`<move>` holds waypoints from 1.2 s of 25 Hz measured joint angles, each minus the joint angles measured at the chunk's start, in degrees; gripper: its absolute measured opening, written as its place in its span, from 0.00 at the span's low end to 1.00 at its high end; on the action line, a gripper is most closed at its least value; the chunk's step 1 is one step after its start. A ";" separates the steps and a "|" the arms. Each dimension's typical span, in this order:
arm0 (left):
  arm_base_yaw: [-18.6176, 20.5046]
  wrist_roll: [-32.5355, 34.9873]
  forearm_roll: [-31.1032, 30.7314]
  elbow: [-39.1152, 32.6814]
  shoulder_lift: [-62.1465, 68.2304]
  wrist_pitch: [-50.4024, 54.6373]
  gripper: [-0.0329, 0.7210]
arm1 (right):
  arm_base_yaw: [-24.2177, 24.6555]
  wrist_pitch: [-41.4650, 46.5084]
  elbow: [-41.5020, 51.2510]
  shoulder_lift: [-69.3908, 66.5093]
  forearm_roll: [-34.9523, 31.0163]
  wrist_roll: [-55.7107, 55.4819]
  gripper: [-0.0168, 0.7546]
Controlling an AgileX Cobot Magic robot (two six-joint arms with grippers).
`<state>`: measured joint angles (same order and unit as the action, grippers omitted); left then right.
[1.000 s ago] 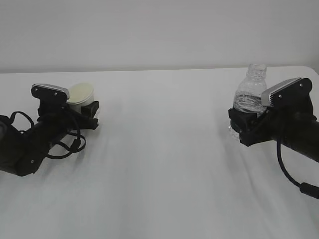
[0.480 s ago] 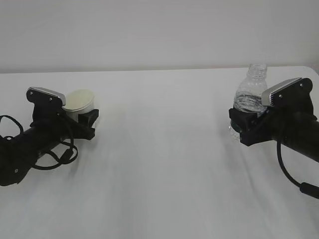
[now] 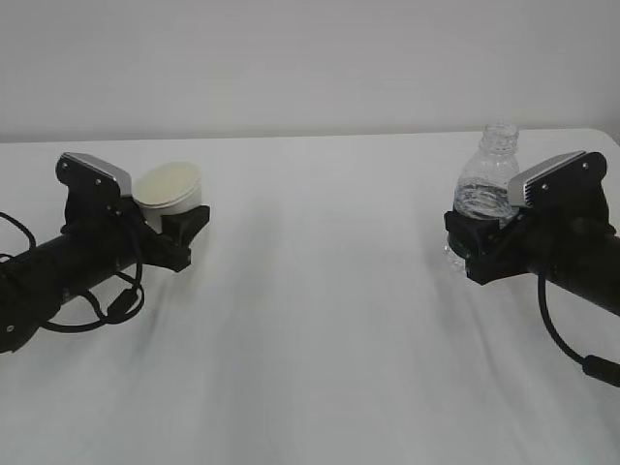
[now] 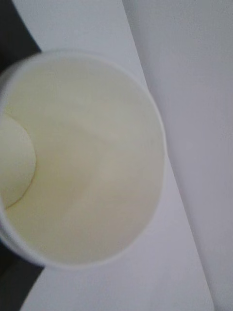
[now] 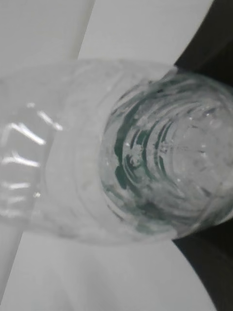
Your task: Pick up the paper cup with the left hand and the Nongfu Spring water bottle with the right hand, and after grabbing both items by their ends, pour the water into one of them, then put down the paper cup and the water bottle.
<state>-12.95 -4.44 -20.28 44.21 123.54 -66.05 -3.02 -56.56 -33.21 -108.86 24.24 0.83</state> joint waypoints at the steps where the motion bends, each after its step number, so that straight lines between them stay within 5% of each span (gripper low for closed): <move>1: 0.00 -0.49 -1.14 0.00 -0.10 0.00 0.67 | 0.00 0.00 0.00 0.00 0.00 0.00 0.63; 30: -0.15 -9.41 -32.41 0.00 -0.38 0.00 0.67 | 0.00 0.21 0.00 0.00 1.22 0.00 0.63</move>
<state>-13.10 -13.85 -52.69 44.21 123.17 -66.05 -3.02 -56.35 -33.21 -108.86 25.46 0.83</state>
